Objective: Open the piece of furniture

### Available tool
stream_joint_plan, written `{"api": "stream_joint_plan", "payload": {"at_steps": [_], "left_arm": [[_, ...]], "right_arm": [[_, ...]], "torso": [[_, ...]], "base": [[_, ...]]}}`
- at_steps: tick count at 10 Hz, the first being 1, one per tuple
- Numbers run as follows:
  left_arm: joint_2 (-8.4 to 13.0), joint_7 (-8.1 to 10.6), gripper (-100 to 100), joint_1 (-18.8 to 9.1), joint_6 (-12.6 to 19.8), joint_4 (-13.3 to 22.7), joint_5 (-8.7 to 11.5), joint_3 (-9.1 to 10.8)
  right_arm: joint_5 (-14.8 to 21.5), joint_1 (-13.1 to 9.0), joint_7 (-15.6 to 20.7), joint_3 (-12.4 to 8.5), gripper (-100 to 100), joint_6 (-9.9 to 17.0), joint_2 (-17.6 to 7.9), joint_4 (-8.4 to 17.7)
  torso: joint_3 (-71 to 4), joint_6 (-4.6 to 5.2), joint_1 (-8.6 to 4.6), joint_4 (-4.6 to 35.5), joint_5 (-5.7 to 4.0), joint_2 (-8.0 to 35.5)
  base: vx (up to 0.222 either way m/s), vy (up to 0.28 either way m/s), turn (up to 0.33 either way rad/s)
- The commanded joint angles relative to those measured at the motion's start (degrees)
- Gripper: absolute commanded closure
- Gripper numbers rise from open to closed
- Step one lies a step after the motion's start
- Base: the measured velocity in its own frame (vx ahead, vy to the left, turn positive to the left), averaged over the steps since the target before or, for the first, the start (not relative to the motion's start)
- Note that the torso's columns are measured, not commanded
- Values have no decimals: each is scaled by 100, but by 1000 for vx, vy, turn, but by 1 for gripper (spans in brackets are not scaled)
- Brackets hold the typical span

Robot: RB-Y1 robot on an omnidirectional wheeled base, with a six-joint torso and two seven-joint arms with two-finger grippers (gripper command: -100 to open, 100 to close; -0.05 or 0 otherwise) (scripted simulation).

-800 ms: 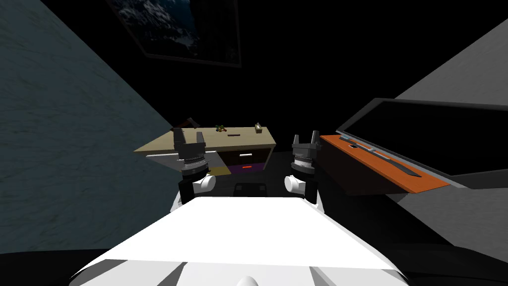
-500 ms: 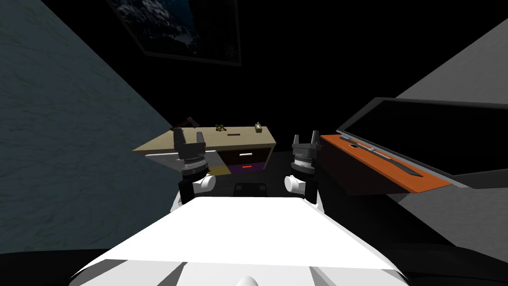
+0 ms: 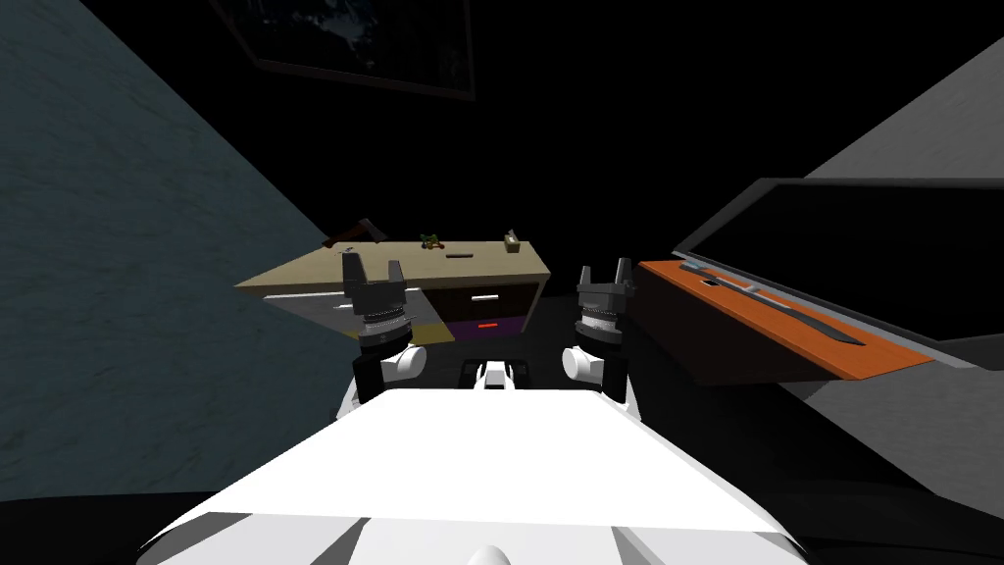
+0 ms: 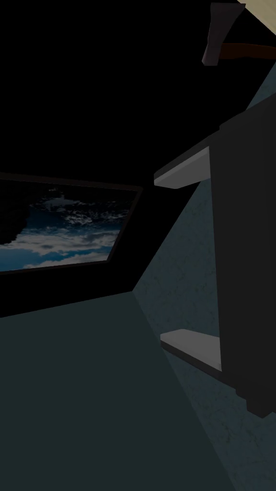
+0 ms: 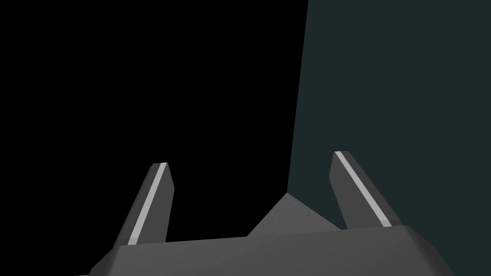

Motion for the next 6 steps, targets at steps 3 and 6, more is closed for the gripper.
{"api": "stream_joint_plan", "payload": {"at_steps": [3,6], "left_arm": [[328,6,-100,-48,19,212,-9,-2],[543,15,-100,-125,50,556,-24,-4]], "right_arm": [[0,1,0,0,0,0,0,2],[0,1,0,0,0,1,0,3]], "torso": [[-2088,0,-2,1034,0,1036],[-2231,0,-2,1111,0,1108]], "base": [[10,-12,-1],[20,-28,-2]]}}
